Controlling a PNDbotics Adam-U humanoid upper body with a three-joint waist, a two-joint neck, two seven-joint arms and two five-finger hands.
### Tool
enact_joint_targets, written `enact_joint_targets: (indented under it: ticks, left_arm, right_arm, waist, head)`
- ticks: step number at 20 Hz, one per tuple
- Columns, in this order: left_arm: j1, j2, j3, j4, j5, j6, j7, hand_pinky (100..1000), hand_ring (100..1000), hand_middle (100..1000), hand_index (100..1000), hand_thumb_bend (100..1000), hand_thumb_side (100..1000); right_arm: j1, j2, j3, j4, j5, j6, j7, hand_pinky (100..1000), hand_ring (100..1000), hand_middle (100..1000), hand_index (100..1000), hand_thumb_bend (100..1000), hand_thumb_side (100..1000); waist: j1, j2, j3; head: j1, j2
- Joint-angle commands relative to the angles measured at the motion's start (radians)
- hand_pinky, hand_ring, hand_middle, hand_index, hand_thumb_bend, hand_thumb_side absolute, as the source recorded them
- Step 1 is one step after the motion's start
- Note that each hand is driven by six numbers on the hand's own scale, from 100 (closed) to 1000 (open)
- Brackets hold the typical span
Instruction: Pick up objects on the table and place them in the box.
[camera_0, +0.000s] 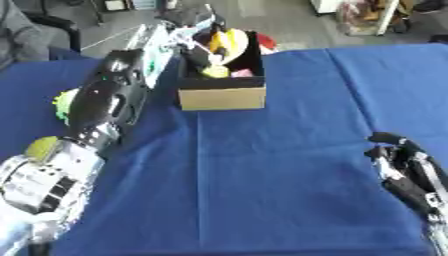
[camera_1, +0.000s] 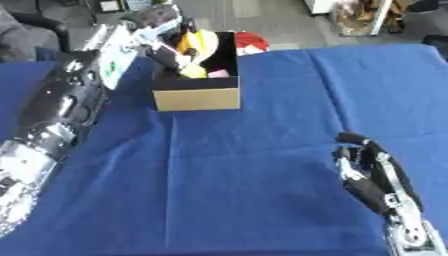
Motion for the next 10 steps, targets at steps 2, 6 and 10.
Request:
enact_joint_targets:
  ticks: [2,6,10]
  left_arm:
    - [-0.032,-0.035,0.071,0.042,-0.098,0.147,0.097,700,551,521,739,100,224]
    - [-0.031,-0.038,0.096,0.068,-0.132,0.245,0.126,751,661,648,851,100,228]
    - [-0.032,-0.022,0.105,0.069,-0.126,0.297,0.14,799,753,774,926,269,209]
  right_arm:
    - [-0.017,-0.002,0.002,-0.011,-0.013,-0.002,0.006,759,665,743,802,100,341]
    - [-0.017,-0.002,0.002,-0.011,-0.014,-0.001,0.006,759,665,743,803,100,339]
    - [-0.016,-0.001,0.002,-0.011,-0.014,-0.002,0.008,759,665,743,803,100,343]
  waist:
    - [-0.02,-0.008,-0.005]
    - [-0.021,-0.007,-0.007]
    - [-0.02,-0.007,-0.001]
  head:
    - [0.012,0.004]
    - [0.012,0.004]
    - [0.01,0.004]
